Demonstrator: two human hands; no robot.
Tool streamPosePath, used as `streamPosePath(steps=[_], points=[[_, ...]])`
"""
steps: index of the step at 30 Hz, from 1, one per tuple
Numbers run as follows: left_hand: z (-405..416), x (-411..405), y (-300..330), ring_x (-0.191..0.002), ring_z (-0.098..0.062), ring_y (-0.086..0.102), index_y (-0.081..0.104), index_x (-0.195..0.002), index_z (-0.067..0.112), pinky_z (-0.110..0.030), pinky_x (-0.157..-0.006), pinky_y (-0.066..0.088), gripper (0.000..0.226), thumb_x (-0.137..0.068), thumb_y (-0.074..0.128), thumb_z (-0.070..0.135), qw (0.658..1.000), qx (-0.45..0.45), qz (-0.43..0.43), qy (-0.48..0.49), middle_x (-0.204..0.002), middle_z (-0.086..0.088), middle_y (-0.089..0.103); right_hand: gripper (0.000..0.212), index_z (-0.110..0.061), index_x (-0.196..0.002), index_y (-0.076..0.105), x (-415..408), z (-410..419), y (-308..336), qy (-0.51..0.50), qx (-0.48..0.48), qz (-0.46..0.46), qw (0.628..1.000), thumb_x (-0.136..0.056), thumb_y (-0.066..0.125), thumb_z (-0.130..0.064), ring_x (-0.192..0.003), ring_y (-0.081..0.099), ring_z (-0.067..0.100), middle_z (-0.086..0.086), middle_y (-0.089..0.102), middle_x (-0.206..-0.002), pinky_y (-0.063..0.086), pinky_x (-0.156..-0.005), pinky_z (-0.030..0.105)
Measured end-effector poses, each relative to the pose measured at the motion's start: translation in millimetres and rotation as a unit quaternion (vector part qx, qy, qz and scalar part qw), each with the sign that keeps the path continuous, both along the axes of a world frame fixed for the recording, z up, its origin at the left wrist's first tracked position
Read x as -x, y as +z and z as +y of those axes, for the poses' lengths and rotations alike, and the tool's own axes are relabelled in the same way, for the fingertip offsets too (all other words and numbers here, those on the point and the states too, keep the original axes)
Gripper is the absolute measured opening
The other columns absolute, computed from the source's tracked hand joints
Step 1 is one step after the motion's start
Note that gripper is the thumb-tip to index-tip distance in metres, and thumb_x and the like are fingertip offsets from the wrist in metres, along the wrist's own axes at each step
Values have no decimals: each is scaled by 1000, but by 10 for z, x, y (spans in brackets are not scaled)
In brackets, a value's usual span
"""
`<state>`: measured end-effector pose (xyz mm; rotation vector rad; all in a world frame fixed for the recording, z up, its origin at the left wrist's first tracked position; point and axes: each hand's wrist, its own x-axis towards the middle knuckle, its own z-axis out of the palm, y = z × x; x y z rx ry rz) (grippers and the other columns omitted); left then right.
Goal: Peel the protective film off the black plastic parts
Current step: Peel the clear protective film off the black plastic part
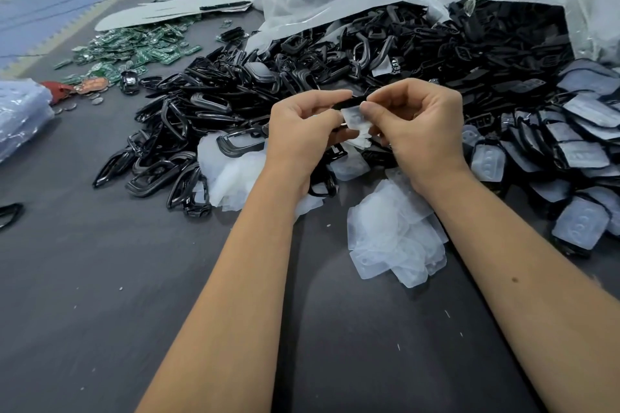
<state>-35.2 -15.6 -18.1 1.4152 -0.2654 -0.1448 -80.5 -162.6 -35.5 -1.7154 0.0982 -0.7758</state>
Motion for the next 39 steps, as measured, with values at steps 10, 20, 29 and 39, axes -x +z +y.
streamPosePath(steps=[10,20,29,39], points=[[11,24,41,-79,-30,76,81,-96,1,-30,-70,61,42,-88,40,-7,998,38,37,-45,-99,-21,77,11,-15,-80,78,29,3,40,-58,19,0,998,-82,88,-20,-53,70,20,1,75,-68,54,-50,30],[-7,40,-17,-82,-24,75,76,-103,-2,-30,-70,61,17,-93,64,-8,998,26,1,-52,-89,-16,77,11,-13,-76,78,36,88,63,-109,56,0,992,-81,86,-17,-59,72,11,-5,74,-68,62,-60,36],[0,9,-41,-77,-21,75,76,-106,-1,-29,-73,61,21,-89,70,-10,999,23,4,-43,-84,-12,77,10,-11,-81,78,71,82,92,-97,94,-3,991,-82,87,-16,-64,73,13,-5,75,-73,63,-66,37],[6,1,-50,-72,-21,75,78,-99,7,-30,-72,62,18,-88,72,-6,999,4,-3,-45,-77,-7,77,13,-7,-86,78,94,2,139,-23,100,9,995,-81,89,-12,-69,76,17,1,77,-78,64,-69,40]])
